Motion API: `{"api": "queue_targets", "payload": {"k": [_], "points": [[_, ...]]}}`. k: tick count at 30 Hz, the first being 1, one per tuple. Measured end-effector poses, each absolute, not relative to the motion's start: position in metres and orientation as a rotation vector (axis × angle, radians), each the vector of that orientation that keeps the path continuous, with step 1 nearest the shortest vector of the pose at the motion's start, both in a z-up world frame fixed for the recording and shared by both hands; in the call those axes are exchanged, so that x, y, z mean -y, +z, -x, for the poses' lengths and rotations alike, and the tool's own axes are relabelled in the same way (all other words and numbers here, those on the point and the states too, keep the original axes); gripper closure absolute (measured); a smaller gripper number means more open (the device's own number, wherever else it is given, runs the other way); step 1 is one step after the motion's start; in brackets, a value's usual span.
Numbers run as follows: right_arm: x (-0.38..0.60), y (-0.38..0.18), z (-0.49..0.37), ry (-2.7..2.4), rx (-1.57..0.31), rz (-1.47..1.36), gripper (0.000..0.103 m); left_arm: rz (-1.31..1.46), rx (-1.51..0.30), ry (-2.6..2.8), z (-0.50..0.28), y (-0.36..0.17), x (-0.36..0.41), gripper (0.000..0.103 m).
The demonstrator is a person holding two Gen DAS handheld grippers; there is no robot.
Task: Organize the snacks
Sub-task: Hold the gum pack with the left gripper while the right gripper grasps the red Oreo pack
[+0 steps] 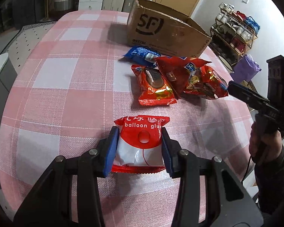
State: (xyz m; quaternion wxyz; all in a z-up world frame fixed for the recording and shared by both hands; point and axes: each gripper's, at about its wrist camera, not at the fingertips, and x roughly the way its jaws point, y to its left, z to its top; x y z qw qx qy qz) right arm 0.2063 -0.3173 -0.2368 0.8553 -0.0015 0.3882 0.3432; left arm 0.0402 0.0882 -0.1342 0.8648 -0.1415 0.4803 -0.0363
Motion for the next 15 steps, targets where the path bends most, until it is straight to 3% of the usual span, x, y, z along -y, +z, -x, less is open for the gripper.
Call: {"api": "queue_targets", "payload": {"k": [11, 13, 15], "points": [[0.285, -0.249, -0.224, 0.812, -0.83, 0.087, 0.003, 0.317, -1.018, -0.066, -0.047, -0.137, -0.09, 0.063], [0.282, -0.251, -0.225, 0.827, -0.834, 0.092, 0.017, 0.321, -1.018, -0.059, -0.046, -0.137, -0.092, 0.063], [0.28, -0.255, -0.226, 0.819, -0.848, 0.104, 0.038, 0.322, -1.016, -0.054, -0.046, -0.136, -0.093, 0.063]]}}
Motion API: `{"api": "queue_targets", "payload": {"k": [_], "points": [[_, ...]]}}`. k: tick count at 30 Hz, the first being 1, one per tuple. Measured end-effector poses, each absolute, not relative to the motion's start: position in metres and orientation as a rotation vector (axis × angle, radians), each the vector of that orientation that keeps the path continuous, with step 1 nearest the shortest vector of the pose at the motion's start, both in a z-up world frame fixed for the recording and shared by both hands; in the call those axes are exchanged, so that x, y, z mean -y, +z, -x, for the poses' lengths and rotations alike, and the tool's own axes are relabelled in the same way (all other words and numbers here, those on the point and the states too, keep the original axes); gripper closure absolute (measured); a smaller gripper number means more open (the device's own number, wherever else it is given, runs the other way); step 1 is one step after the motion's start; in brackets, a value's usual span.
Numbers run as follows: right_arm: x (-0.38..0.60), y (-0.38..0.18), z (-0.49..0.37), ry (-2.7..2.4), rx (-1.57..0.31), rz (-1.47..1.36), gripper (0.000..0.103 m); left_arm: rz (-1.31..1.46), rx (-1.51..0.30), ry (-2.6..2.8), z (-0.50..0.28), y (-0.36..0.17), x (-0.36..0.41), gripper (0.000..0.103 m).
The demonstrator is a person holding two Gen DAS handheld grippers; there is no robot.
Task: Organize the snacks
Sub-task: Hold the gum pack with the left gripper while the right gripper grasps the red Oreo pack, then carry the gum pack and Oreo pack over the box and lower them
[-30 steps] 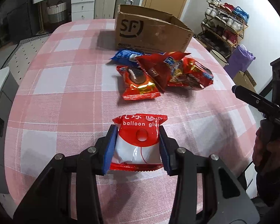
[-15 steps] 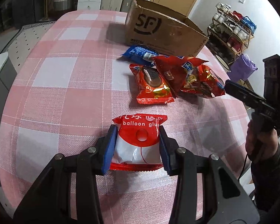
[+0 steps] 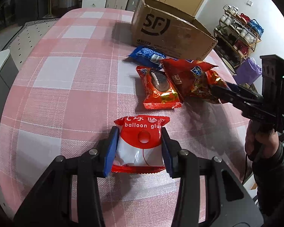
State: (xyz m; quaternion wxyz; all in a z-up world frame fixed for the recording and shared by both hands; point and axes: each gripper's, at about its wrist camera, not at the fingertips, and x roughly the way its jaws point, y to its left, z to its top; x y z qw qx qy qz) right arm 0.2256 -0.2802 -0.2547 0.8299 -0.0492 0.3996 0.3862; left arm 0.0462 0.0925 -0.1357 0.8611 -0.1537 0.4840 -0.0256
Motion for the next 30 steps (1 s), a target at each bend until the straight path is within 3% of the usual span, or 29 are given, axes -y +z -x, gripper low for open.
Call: {"api": "queue_targets", "payload": {"k": [5, 30], "points": [[0.292, -0.257, -0.226, 0.804, -0.852, 0.049, 0.058, 0.326, -1.009, -0.052, -0.042, -0.133, -0.092, 0.063], [0.336, -0.185, -0.155, 0.799, -0.69, -0.083, 0.058, 0.25, -0.887, -0.069, -0.014, -0.079, -0.078, 0.063]]}}
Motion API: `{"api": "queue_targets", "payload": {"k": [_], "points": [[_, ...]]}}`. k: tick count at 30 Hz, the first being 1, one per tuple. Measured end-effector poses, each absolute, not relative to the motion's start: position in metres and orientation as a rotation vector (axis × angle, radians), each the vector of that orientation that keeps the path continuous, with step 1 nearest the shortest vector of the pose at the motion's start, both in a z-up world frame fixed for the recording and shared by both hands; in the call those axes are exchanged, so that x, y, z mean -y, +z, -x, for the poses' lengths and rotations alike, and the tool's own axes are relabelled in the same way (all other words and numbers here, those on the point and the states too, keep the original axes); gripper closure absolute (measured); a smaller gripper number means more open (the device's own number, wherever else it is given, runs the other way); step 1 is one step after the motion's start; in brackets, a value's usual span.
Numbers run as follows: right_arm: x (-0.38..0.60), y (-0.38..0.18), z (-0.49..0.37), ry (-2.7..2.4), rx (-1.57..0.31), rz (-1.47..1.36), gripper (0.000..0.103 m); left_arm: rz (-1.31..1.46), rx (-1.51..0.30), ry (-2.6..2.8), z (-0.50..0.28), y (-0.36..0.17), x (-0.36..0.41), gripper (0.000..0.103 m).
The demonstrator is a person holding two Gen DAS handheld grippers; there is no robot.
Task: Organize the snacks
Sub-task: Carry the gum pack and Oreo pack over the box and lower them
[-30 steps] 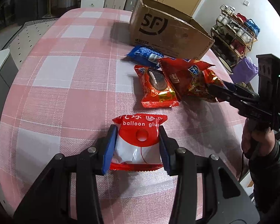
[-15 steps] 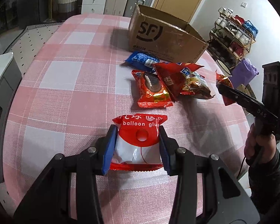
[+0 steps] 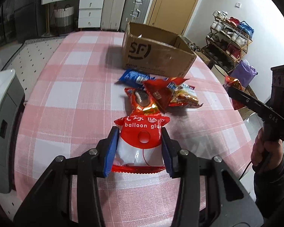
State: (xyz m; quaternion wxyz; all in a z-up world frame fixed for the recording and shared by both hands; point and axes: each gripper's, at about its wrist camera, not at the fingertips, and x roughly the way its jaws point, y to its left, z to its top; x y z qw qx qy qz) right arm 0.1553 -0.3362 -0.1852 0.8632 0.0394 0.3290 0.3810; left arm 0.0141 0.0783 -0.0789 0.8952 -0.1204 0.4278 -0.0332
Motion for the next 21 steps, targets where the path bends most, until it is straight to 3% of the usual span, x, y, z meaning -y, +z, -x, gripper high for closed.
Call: {"api": "queue_targets", "payload": {"k": [21], "points": [[0.348, -0.082, -0.152, 0.815, -0.54, -0.124, 0.058, 0.146, -0.715, -0.124, -0.069, 0.032, -0.076, 0.063]]}}
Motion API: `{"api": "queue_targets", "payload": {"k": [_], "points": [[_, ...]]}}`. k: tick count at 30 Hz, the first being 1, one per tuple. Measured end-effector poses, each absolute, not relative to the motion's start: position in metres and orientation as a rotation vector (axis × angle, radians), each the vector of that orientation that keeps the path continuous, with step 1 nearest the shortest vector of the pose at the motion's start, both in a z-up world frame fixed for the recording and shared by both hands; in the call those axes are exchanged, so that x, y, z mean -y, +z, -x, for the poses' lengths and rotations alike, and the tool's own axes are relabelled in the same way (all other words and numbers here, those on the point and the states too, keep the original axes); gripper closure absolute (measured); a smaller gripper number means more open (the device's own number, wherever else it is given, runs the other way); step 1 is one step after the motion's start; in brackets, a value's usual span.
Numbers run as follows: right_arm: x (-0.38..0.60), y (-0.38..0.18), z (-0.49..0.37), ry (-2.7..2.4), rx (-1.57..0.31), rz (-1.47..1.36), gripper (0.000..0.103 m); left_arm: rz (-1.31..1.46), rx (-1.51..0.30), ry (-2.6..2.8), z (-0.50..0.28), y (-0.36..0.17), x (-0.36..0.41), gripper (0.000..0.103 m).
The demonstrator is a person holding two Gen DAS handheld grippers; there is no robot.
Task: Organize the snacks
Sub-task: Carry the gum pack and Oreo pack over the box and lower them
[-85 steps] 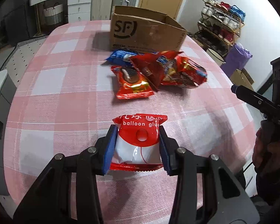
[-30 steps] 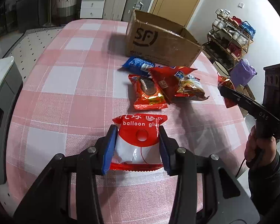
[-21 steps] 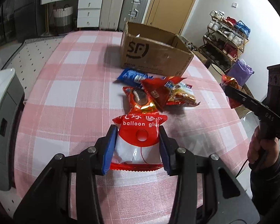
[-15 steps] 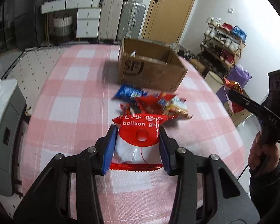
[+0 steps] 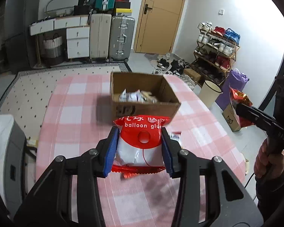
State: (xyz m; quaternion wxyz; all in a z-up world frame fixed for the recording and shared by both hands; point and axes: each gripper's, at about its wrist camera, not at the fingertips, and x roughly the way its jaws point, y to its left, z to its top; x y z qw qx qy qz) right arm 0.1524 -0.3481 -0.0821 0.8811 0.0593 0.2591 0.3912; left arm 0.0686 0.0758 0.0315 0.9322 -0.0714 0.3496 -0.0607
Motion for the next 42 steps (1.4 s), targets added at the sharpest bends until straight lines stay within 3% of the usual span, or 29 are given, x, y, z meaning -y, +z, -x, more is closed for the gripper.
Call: {"api": "queue_targets", "payload": {"k": [25, 34, 42], "points": [[0.29, -0.002, -0.285, 0.813, -0.503, -0.025, 0.058, 0.114, -0.686, -0.173, -0.244, 0.108, -0.06, 0.063], [0.268, -0.019, -0.336, 0.815, -0.567, -0.041, 0.058, 0.122, -0.705, -0.159, -0.297, 0.097, -0.059, 0.063], [0.256, -0.056, -0.373, 0.786, -0.623, -0.04, 0.058, 0.125, -0.779, -0.159, -0.346, 0.051, -0.057, 0.063]]}}
